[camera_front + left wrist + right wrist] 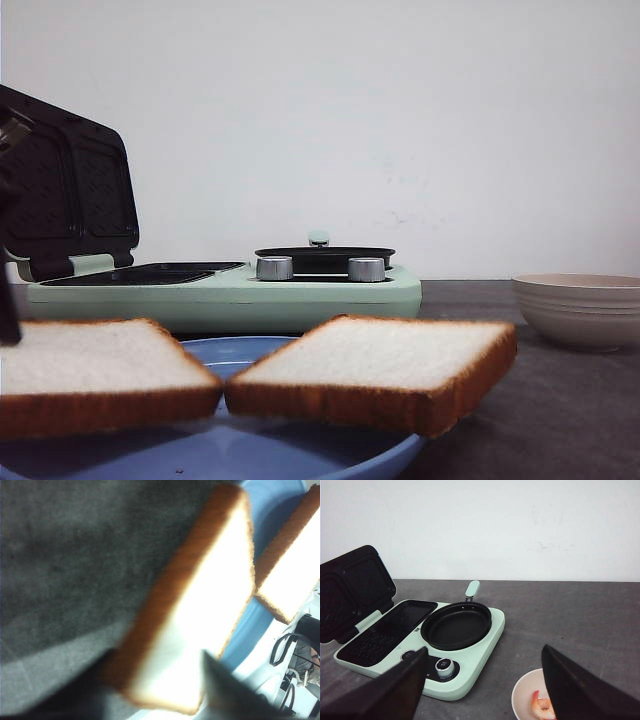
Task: Make breakfast with bread and shrimp
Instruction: 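Grasp the bread slice nearest the left gripper and lift it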
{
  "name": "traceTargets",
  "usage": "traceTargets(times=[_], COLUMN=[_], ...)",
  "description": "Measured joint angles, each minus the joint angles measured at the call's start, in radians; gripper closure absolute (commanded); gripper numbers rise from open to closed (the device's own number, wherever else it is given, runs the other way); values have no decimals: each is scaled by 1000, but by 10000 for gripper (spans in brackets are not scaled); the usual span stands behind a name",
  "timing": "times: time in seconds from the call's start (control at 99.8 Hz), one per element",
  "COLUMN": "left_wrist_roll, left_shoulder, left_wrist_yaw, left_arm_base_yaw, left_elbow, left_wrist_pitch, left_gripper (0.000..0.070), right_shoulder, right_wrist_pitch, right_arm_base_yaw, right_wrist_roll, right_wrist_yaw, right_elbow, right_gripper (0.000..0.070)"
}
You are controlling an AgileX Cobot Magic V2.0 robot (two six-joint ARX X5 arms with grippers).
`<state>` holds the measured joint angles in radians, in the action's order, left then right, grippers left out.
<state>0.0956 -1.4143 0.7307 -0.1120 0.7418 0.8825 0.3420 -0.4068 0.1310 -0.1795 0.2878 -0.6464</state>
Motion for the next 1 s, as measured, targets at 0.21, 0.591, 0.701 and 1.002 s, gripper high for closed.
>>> traceTargets(times=[0.21, 0.591, 0.701, 1.002], left_wrist_roll=[-63, -101, -95, -18], left_shoulder=[0, 84, 138, 253], left_wrist_yaw=[8, 9, 33, 82], left_arm_base_yaw=[0, 0, 0, 0], left_elbow=[0, 0, 0, 0], left_wrist_pitch=[11, -31, -63, -174], left_gripper=[692, 692, 692, 692], right_shoulder=[0, 0, 0, 0], right_wrist_pitch=[0, -41, -42, -43], right_arm_base_yaw=[0, 0, 0, 0], right_wrist_roll=[-1, -1, -1, -1], right_wrist_yaw=[0, 0, -2, -3], right_elbow=[0, 0, 0, 0], right_gripper=[255, 255, 255, 255])
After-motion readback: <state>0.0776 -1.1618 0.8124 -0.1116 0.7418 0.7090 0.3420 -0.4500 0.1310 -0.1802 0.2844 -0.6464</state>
